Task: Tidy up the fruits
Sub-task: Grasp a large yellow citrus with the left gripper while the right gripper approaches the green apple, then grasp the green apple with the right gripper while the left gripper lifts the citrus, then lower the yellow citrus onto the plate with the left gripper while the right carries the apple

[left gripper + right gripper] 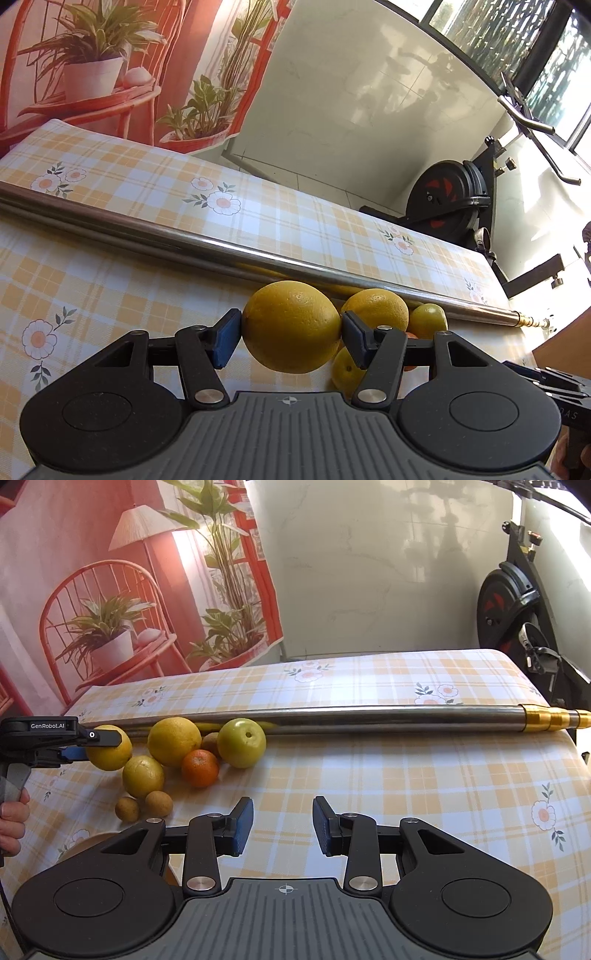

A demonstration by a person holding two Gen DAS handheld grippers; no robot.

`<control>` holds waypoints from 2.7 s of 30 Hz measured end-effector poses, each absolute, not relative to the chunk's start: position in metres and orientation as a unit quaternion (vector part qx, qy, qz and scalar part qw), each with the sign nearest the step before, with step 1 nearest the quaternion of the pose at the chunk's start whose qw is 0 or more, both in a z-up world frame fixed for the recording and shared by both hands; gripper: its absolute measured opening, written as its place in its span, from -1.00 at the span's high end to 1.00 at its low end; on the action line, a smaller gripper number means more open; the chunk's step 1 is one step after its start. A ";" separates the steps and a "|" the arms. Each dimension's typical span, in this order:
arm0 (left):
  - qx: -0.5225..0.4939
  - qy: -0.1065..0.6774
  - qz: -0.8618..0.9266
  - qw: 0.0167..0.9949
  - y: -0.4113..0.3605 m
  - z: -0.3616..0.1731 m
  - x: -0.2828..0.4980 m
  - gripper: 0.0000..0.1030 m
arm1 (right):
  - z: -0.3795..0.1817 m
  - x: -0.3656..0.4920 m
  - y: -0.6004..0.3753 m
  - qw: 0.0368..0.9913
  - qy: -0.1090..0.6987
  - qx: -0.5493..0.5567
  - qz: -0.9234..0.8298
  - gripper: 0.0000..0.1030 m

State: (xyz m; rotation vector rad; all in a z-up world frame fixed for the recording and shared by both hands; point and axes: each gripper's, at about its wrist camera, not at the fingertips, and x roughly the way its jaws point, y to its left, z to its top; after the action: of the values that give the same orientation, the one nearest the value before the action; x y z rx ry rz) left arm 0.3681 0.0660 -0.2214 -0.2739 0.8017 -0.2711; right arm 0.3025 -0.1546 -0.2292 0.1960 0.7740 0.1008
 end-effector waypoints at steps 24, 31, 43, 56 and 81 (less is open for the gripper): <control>-0.094 0.345 -0.139 0.923 0.064 -0.191 0.289 -0.20 | -0.262 0.411 -0.117 0.906 0.404 0.088 0.085 0.10; -0.090 0.348 -0.150 0.921 0.062 -0.191 0.284 -0.20 | -0.256 0.402 -0.119 0.905 0.404 0.110 0.077 0.16; -0.042 0.355 -0.181 0.916 0.044 -0.192 0.268 -0.20 | -0.235 0.333 -0.136 0.904 0.387 0.163 0.082 0.16; 0.012 0.390 -0.219 0.894 0.009 -0.224 0.270 -0.20 | -0.228 0.257 -0.143 0.911 0.381 0.138 0.074 0.16; 0.017 0.383 -0.231 0.894 -0.002 -0.220 0.267 -0.21 | -0.224 0.237 -0.110 0.906 0.392 0.107 0.113 0.16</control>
State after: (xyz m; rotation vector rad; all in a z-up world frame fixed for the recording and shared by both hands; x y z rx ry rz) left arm 0.2669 -0.0024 -0.2205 0.0354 0.7939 -0.4795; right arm 0.2368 -0.1096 -0.2240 0.2213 0.8103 0.2338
